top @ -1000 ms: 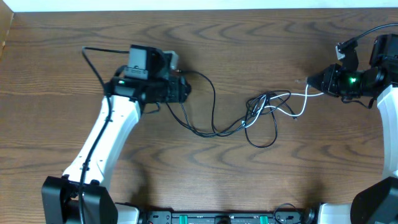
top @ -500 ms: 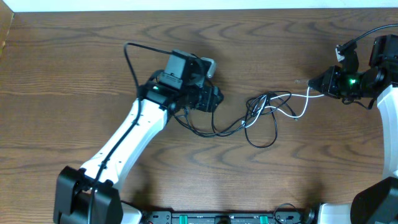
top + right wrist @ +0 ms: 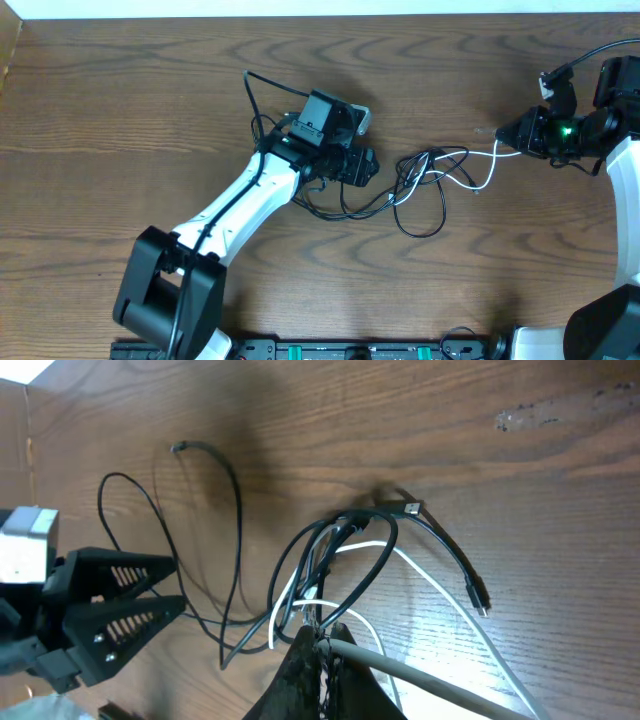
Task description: Untangle cables
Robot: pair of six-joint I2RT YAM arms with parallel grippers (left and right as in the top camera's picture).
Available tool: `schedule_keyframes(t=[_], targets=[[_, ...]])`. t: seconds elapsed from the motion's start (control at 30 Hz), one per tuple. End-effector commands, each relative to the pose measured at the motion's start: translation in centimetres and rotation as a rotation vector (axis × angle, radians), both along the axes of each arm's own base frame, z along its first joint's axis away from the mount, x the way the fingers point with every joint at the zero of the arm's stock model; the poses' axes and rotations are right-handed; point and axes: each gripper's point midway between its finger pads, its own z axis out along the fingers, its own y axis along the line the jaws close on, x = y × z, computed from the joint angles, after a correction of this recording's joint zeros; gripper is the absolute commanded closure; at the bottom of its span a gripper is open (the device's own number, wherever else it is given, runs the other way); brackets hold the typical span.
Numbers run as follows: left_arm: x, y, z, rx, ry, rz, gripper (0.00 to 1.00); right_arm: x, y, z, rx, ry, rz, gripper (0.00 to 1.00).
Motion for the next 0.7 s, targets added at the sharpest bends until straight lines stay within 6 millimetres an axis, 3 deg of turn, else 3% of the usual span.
schedule_keyframes(t=[0.0, 0.67], targets=[[0.28, -0.82, 0.54, -0.030, 0.000, 0.007, 0.37, 0.05, 0.35, 0.04, -0.008, -0.014, 0.031, 0.99], [0.93, -1.21, 1.01, -0.049, -0.033, 0.006, 0.37, 0.06, 0.34, 0.03, -0.012, -0.018, 0.037, 0.99]])
